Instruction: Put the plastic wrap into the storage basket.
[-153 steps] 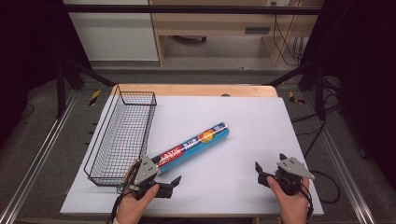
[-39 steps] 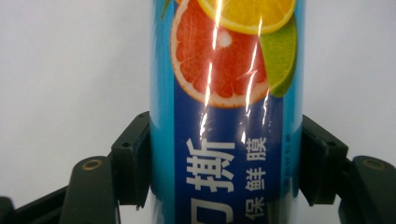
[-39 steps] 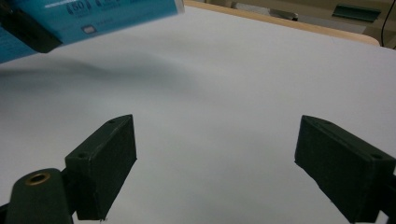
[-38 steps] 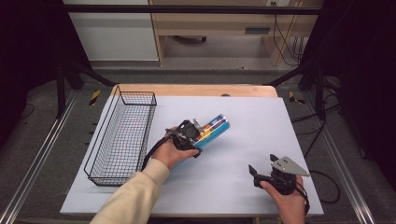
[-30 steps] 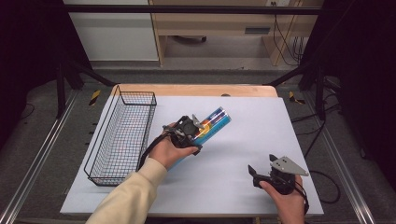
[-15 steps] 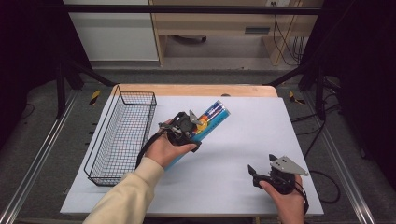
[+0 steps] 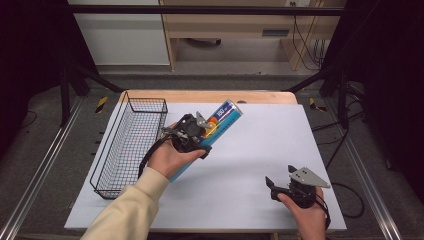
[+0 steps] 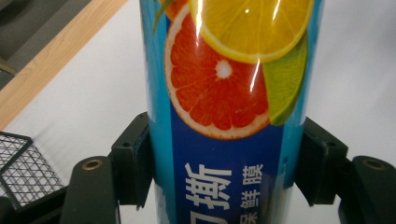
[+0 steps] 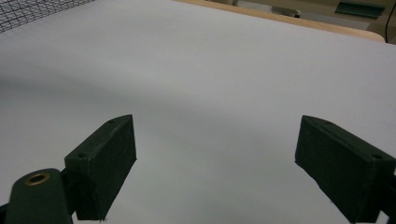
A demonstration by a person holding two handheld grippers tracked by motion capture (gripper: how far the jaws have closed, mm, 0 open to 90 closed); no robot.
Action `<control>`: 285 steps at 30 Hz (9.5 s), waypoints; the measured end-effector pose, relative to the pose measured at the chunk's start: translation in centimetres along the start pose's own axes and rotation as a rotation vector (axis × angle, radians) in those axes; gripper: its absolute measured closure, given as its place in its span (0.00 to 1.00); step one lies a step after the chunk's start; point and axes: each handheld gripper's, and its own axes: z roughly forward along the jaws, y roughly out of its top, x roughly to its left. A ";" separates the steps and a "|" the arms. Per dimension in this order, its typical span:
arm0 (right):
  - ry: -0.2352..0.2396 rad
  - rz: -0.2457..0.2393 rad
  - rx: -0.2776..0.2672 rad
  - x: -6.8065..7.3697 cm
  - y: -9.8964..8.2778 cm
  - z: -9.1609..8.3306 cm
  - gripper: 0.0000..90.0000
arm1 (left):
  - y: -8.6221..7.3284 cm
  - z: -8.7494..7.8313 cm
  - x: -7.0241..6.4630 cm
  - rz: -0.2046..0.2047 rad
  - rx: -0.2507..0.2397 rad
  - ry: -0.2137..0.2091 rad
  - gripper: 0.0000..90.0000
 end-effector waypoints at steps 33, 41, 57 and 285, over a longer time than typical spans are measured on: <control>0.025 0.024 -0.013 -0.3 -0.1 0.3 0.13 | 0.5 -6.7 0.6 -0.035 -0.045 0.071 0.36; 0.005 0.009 -0.016 -0.1 0.1 0.1 0.09 | -1.5 -8.5 0.3 -0.069 -0.019 0.112 0.36; -0.003 0.017 -0.006 -0.2 0.0 0.3 0.10 | -6.6 -11.2 1.2 -0.156 0.026 0.131 0.36; 0.028 -0.002 0.039 -0.1 -0.1 0.6 0.06 | -8.5 -6.8 2.8 -0.274 -0.186 0.182 0.06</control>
